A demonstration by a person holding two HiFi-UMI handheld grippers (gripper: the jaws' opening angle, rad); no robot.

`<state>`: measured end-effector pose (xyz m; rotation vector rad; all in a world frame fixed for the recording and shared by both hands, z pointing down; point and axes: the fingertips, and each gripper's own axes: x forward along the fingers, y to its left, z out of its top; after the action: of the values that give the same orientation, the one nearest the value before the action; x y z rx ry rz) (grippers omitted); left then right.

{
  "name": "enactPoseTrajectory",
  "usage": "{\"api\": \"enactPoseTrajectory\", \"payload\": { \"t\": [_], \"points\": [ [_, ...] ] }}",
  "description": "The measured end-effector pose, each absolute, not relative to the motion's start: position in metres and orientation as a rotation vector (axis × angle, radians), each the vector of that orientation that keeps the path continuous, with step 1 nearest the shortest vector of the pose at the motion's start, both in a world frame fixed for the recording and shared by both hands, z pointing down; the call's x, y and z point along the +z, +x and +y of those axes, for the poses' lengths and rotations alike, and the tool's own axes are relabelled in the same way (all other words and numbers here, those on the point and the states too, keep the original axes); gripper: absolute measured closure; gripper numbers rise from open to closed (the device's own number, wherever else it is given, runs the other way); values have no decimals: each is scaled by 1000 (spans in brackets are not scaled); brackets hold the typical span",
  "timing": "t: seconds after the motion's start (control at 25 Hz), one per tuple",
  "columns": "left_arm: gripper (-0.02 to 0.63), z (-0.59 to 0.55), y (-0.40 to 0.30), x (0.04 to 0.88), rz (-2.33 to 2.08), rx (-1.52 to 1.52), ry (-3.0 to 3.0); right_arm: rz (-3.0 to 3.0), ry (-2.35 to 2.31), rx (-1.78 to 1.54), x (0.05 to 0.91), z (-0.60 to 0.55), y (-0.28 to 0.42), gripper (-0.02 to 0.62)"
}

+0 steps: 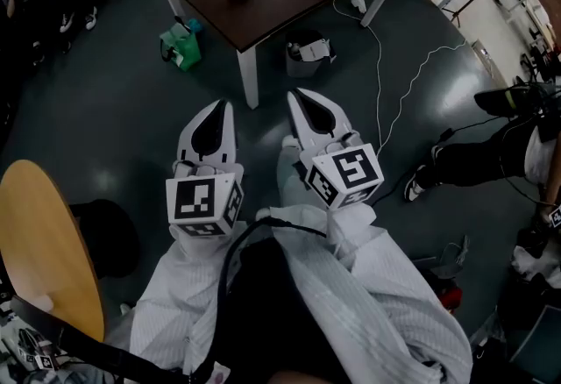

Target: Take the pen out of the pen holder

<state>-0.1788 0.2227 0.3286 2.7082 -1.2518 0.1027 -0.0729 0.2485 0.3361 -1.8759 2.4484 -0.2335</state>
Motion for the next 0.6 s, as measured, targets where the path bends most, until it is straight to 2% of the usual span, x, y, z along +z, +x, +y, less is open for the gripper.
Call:
{"api": "enactPoseTrajectory", "payload": {
  "t": [0.24, 0.6],
  "points": [
    [601, 151, -157, 354, -1304, 140, 2661, 2480, -1836, -296, 364, 171, -45, 592],
    [601, -14, -62, 341, -1422, 101, 2577, 2612, -1714, -311, 353, 6, 43, 592]
  ]
}}
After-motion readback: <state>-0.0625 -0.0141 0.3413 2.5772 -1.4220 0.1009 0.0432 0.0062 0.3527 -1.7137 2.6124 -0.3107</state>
